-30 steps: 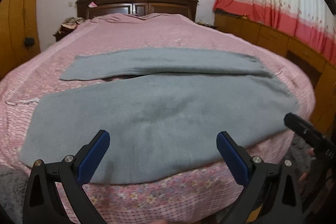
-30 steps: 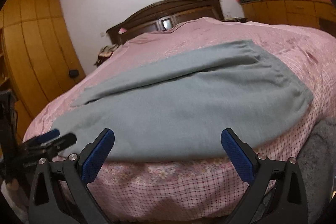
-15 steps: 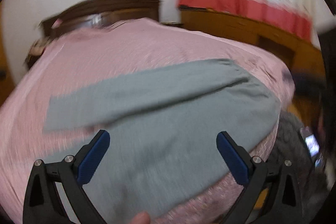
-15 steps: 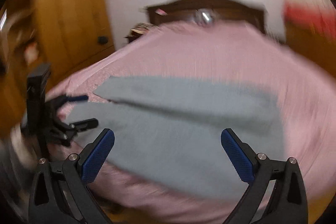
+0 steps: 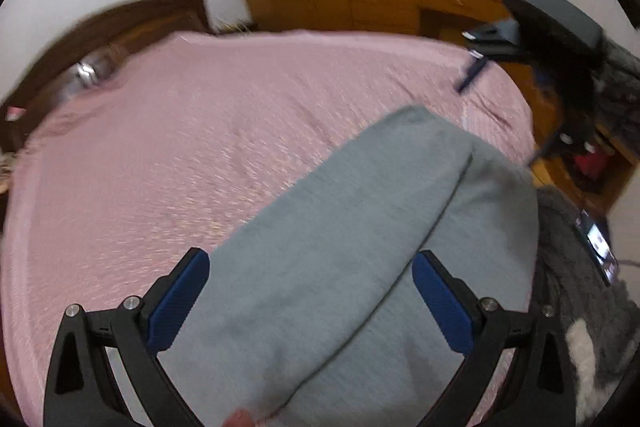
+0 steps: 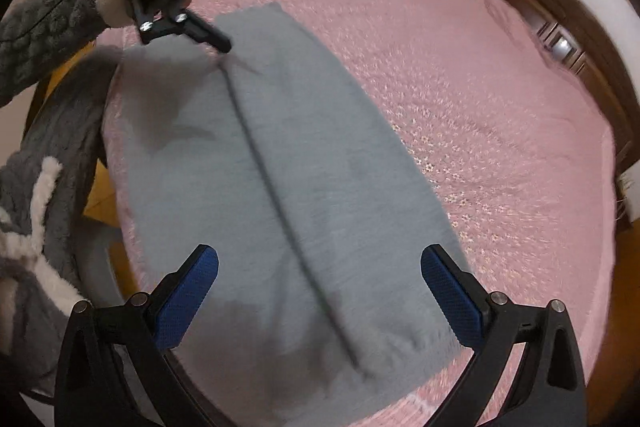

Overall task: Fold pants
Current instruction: 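Lower both grippers onto the sweatpants' folded edge and close them on it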

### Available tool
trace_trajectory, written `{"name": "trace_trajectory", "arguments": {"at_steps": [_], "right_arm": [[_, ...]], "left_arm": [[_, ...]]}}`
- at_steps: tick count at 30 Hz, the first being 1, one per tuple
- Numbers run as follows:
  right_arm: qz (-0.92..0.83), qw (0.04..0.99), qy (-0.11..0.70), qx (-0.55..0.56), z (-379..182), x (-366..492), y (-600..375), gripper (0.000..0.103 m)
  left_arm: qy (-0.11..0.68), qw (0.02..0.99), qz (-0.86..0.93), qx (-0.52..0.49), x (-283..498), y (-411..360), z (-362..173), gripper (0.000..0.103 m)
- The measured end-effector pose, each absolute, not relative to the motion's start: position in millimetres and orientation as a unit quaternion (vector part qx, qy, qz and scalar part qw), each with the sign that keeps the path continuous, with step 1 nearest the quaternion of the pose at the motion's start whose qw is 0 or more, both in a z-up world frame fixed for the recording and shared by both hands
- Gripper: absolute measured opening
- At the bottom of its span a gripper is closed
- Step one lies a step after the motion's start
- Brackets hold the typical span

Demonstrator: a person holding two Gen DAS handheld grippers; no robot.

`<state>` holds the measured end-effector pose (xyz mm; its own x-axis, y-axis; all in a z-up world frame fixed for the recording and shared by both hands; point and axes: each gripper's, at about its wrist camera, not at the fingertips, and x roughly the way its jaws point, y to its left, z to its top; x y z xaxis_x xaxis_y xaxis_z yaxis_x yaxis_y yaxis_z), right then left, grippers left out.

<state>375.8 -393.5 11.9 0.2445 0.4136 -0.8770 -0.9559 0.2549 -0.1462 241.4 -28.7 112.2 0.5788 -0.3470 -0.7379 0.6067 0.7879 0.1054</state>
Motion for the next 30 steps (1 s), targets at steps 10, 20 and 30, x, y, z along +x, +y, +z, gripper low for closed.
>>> {"name": "trace_trajectory", "arguments": {"at_steps": [10,20,30], "right_arm": [[0.533,0.617,0.472,-0.337,-23.6,510.3,-351.7,0.102],[0.54,0.519,0.568,-0.341,-77.5,552.8,-331.4,0.067],[0.506,0.498,0.587,-0.389,-87.0,555.9,-313.4,0.043]], "left_arm": [[0.483,0.771,-0.357,0.213,360.4,-42.7,64.1,0.085],[0.555,0.694,-0.391,0.238,411.1,-24.1,14.8,0.037],[0.588,0.679,-0.361,0.25,408.3,-4.2,-0.1,0.072]]}}
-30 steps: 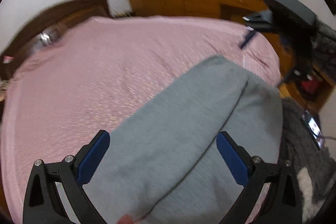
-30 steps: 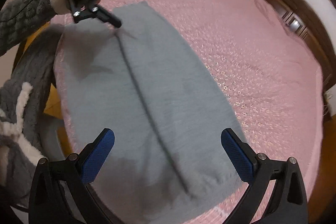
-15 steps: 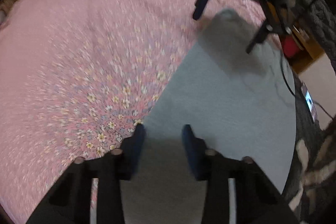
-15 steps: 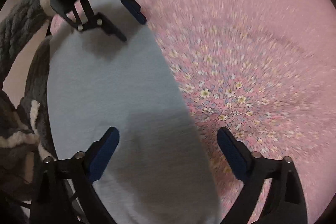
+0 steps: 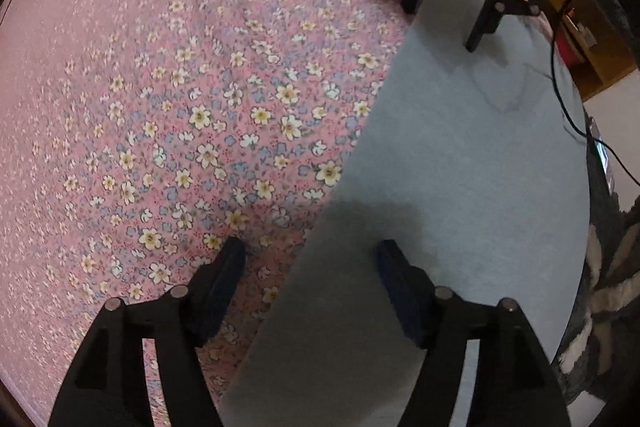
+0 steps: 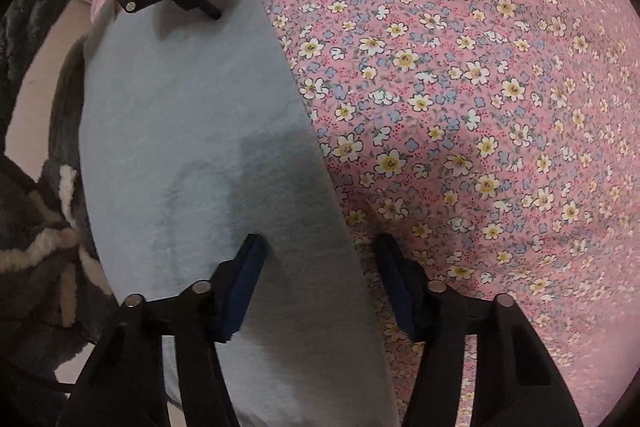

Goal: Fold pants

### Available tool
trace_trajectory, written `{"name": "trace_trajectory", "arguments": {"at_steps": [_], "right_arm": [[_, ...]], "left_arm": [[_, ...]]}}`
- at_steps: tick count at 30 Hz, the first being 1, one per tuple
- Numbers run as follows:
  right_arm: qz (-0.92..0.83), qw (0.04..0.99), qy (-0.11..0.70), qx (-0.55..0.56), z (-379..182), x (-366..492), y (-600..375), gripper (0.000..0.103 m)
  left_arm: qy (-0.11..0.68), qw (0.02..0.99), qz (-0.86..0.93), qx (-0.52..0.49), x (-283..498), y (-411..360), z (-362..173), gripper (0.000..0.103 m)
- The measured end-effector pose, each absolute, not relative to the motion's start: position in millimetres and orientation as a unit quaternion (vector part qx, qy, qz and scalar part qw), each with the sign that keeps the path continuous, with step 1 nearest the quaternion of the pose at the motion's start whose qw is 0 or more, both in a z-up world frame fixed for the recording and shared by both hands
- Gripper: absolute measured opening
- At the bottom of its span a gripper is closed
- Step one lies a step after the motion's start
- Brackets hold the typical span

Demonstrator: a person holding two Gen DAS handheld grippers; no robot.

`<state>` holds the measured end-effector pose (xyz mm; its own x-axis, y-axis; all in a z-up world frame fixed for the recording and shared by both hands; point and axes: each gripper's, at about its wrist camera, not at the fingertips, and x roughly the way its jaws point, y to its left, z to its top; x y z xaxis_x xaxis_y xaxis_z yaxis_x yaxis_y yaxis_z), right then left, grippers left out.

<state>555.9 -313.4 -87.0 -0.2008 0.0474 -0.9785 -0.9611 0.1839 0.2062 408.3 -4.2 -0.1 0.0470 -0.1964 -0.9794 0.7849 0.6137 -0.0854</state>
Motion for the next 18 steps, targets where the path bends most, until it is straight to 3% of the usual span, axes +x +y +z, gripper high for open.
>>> {"name": "trace_trajectory", "arguments": {"at_steps": [1,2,3,4,18], "right_arm": [[0.505,0.501,0.583,-0.393,-85.0,550.8,-311.8,0.028],[0.503,0.504,0.58,-0.396,-82.5,548.2,-311.1,0.021],[0.5,0.507,0.574,-0.404,-78.9,543.6,-310.3,0.014],[0.497,0.512,0.566,-0.414,-75.3,540.6,-309.1,0.01],[0.426,0.586,0.359,-0.589,-39.5,390.0,-317.4,0.004]], "left_arm": [[0.594,0.68,-0.356,0.241,408.6,-3.6,0.7,0.063],[0.597,0.679,-0.356,0.236,412.2,-9.6,-2.1,0.051],[0.598,0.678,-0.363,0.228,412.2,-10.3,2.1,0.016],[0.595,0.678,-0.368,0.226,411.8,-10.1,6.7,0.004],[0.516,0.733,-0.299,0.327,304.3,-7.9,60.5,0.003]]}}
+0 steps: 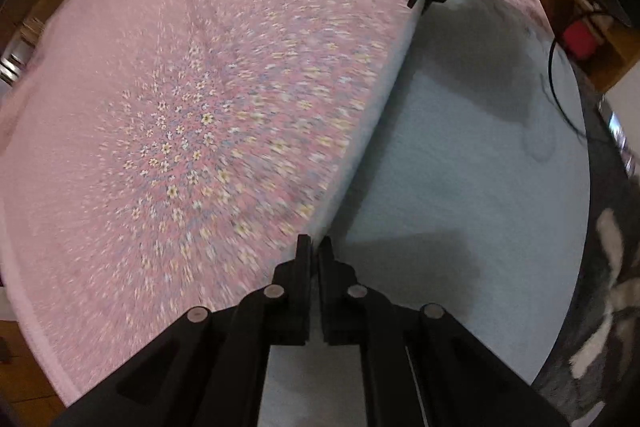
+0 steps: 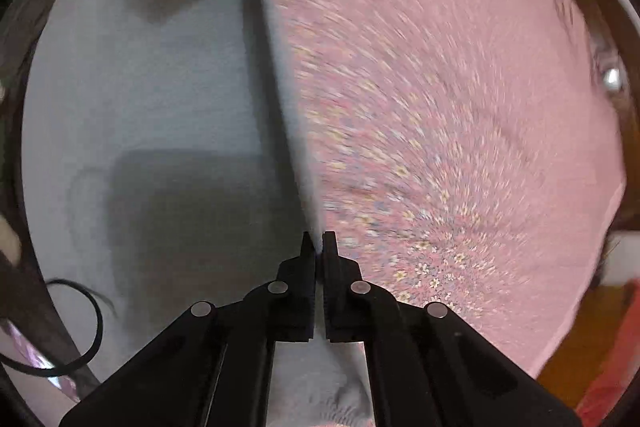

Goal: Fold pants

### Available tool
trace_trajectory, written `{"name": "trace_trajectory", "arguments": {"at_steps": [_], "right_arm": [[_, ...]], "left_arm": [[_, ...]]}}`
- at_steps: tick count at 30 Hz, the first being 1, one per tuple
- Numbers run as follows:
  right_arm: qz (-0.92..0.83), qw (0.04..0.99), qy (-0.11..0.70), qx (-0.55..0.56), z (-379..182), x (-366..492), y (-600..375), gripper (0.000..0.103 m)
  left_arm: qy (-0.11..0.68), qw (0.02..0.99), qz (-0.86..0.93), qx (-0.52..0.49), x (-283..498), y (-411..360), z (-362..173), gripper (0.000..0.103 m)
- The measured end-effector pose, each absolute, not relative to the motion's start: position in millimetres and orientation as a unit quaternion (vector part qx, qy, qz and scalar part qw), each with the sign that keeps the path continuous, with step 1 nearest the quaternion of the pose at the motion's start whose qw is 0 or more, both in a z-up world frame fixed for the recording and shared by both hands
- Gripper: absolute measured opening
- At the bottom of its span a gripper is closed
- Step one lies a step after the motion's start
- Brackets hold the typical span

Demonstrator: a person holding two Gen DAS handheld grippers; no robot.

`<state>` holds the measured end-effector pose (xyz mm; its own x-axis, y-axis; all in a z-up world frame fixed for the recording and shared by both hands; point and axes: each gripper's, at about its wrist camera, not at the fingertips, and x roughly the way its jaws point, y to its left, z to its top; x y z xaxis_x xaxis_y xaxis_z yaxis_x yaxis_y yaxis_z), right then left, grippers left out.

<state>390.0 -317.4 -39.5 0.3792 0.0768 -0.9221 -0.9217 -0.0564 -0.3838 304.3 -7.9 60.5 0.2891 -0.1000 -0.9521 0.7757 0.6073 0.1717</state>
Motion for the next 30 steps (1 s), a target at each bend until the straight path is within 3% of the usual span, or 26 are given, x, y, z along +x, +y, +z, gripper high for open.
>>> {"name": "trace_trajectory", "arguments": {"at_steps": [7,17,30], "right_arm": [[0.373,0.621,0.265,-0.636,-29.9,311.6,-344.0,0.004],[0.298,0.647,0.174,-0.679,-50.5,229.4,-354.2,0.003],[0.303,0.661,0.169,-0.665,-66.2,186.0,-362.3,0.003]], "left_arm": [[0.427,0.795,-0.22,0.371,211.7,-27.9,83.2,0.003],[0.4,0.796,-0.152,0.429,122.1,-71.1,72.3,0.003],[0.399,0.806,-0.117,0.422,47.4,-81.8,48.0,0.002]]}}
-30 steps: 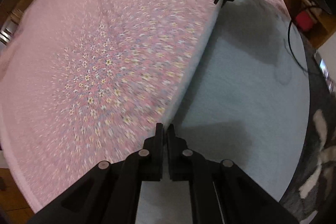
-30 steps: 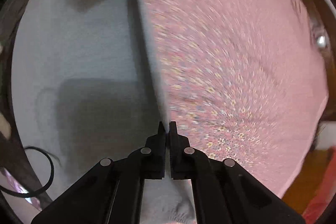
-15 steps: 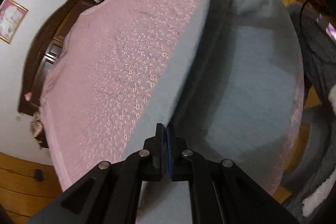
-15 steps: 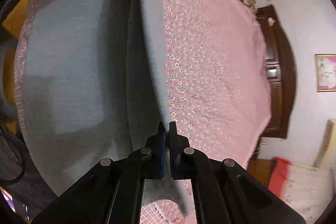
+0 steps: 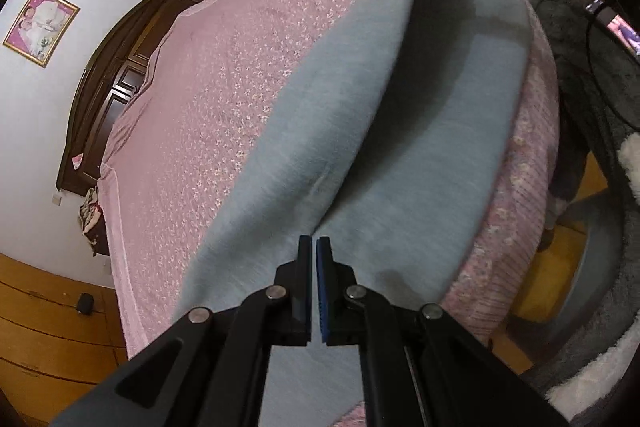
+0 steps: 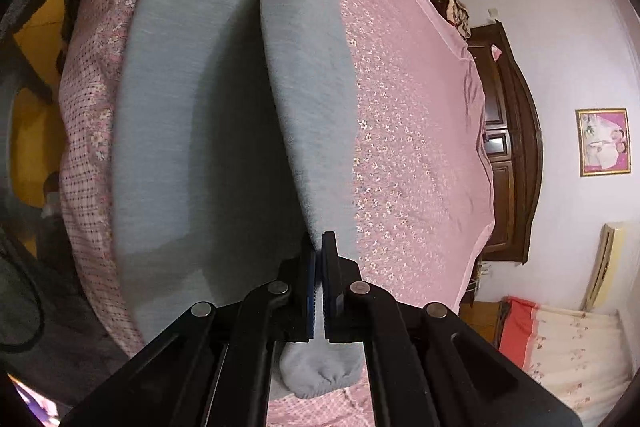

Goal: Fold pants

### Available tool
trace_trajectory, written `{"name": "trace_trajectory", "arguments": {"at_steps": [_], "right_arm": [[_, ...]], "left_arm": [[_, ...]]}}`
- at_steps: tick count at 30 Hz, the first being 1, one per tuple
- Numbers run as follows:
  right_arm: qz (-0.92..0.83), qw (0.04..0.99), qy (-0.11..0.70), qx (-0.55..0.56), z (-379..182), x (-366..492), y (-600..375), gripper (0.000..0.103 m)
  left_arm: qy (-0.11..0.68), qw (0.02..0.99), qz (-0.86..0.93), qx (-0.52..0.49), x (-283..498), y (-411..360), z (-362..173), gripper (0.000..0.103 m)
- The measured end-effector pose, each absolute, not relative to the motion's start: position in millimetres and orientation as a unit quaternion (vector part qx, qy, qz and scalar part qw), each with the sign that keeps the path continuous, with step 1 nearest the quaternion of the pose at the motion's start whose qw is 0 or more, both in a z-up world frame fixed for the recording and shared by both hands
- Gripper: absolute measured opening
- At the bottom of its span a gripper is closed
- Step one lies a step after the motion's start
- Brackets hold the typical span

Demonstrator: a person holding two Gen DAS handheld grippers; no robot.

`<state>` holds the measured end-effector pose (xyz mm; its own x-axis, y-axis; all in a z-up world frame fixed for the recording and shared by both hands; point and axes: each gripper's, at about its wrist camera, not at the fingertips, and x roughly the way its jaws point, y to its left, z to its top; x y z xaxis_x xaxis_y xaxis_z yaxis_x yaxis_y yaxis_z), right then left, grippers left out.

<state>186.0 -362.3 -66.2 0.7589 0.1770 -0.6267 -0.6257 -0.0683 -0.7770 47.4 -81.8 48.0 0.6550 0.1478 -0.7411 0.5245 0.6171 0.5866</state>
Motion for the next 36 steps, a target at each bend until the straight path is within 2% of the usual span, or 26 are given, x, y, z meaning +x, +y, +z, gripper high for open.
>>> {"name": "trace_trajectory", "arguments": {"at_steps": [13,15,17,19,20,21,24,25,26,27,28,32,33,35,36], "right_arm": [[0.303,0.659,0.132,-0.676,-99.8,128.6,-365.5,0.003],[0.304,0.663,0.135,-0.671,-99.1,126.6,-366.4,0.003],[0.304,0.673,0.139,-0.66,-93.8,127.9,-366.2,0.003],[0.303,0.679,0.139,-0.653,-85.5,137.9,-363.9,0.003],[0.3,0.685,0.137,-0.65,-81.0,140.7,-363.8,0.003],[0.299,0.688,0.135,-0.648,-77.8,144.5,-362.9,0.003],[0.297,0.692,0.136,-0.644,-71.8,147.3,-364.6,0.003],[0.296,0.691,0.136,-0.645,-70.9,147.8,-365.7,0.003],[0.294,0.691,0.135,-0.646,-70.5,147.8,-367.0,0.003],[0.294,0.693,0.133,-0.645,-69.9,147.7,-368.2,0.003],[0.294,0.694,0.132,-0.644,-71.0,145.5,-370.6,0.003],[0.297,0.702,0.134,-0.633,-71.3,146.7,-372.9,0.003],[0.297,0.702,0.134,-0.633,-74.5,143.4,-373.2,0.003],[0.297,0.699,0.133,-0.637,-78.9,142.8,-372.5,0.003],[0.297,0.697,0.133,-0.639,-80.9,141.9,-372.7,0.003]], "left_arm": [[0.403,0.812,-0.124,0.404,1.0,-90.3,19.2,0.001],[0.37,0.821,-0.12,0.418,-3.1,-96.1,17.2,0.001],[0.339,0.836,-0.127,0.413,-2.5,-101.2,20.5,0.018],[0.305,0.852,-0.13,0.405,0.4,-113.4,21.8,0.071],[0.272,0.865,-0.131,0.4,2.5,-122.8,20.9,0.076],[0.259,0.87,-0.134,0.397,6.5,-126.9,21.3,0.077],[0.223,0.878,-0.122,0.405,22.6,-149.9,13.0,0.077],[0.211,0.879,-0.112,0.413,27.0,-155.6,9.2,0.074],[0.199,0.875,-0.097,0.43,31.8,-161.1,3.1,0.069],[0.197,0.873,-0.089,0.438,34.0,-161.8,1.1,0.054],[0.199,0.866,-0.073,0.453,38.8,-160.7,-3.8,0.048],[0.218,0.854,-0.034,0.471,46.6,-134.1,-8.1,0.035],[0.226,0.853,-0.029,0.47,47.2,-125.5,-7.4,0.024],[0.243,0.846,-0.013,0.474,47.0,-108.2,-6.7,0.011],[0.244,0.842,-0.008,0.481,45.0,-104.0,-6.7,0.008]]}}
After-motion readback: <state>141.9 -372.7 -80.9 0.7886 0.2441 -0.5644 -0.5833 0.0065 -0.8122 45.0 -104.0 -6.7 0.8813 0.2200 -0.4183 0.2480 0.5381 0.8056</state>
